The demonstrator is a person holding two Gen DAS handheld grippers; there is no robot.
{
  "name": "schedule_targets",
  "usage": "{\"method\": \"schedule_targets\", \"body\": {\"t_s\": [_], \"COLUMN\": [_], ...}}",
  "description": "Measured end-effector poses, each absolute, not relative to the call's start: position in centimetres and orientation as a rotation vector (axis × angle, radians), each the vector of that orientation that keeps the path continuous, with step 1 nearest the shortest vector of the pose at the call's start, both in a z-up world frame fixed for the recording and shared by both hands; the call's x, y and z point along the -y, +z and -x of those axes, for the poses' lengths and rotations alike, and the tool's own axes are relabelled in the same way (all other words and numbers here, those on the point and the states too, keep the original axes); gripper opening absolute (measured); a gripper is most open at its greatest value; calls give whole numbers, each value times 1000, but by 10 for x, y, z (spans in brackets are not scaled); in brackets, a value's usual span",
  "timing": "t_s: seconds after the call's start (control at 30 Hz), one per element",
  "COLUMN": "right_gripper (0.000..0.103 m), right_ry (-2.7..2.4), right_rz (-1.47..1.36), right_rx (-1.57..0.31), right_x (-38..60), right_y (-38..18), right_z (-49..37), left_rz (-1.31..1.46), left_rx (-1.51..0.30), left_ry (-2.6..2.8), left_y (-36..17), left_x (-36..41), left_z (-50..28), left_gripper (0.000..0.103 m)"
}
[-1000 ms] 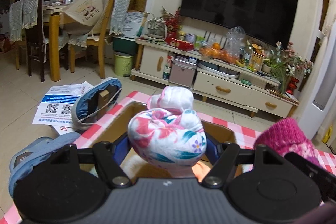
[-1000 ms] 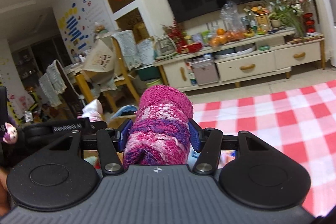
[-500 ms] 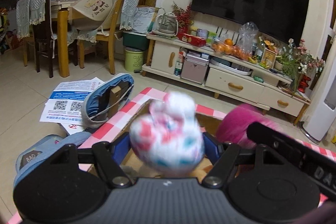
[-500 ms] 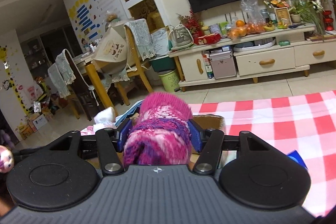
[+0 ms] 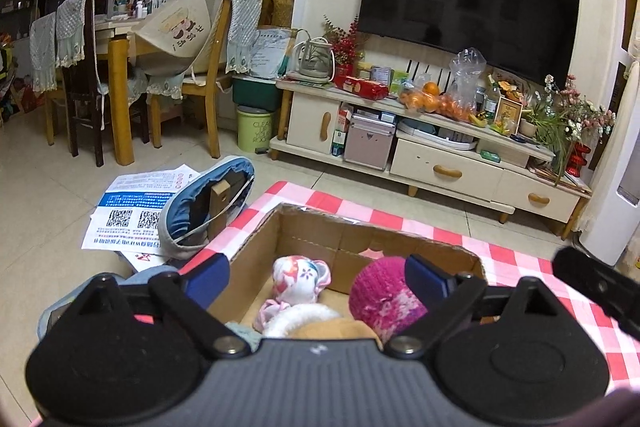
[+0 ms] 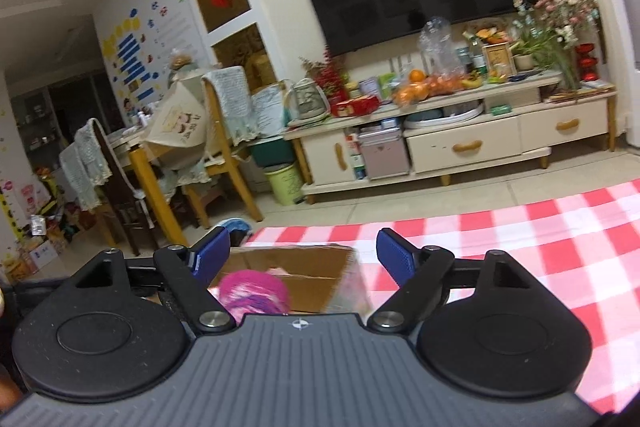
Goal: Organize soft objects
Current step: 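Open both grippers to drop the sock and pouch into the box, then move both grippers back toward the blue slipper and tissue pack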
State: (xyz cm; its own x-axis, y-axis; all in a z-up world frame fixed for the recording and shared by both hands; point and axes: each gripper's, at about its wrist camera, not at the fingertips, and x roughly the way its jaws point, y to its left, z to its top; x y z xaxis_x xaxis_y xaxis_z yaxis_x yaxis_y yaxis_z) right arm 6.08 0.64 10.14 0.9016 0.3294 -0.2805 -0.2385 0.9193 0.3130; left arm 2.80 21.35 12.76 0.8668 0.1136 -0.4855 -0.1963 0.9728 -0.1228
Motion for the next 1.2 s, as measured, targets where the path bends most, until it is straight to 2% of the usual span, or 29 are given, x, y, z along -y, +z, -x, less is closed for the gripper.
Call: {"method": "schedule_targets", "body": {"t_s": [0.63,0.8,1.2], "right_gripper": [103,103,103], "right_ry": [189,173,160], "right_rz": [-214,-223,-204], "right_rx": [-371,-392,-416], "right_x": [32,39,40], "right_y": [87,84,76], "right_z": [-17,-13,-14], "left_rz": [94,61,-7], "left_rx": [-495,-491,-507], "left_ry": [109,95,79], "left_y": [129,129,124], "left_x": [-175,-161,-136], "left_z": [-24,-23,-26], "left_gripper": [95,101,102]}}
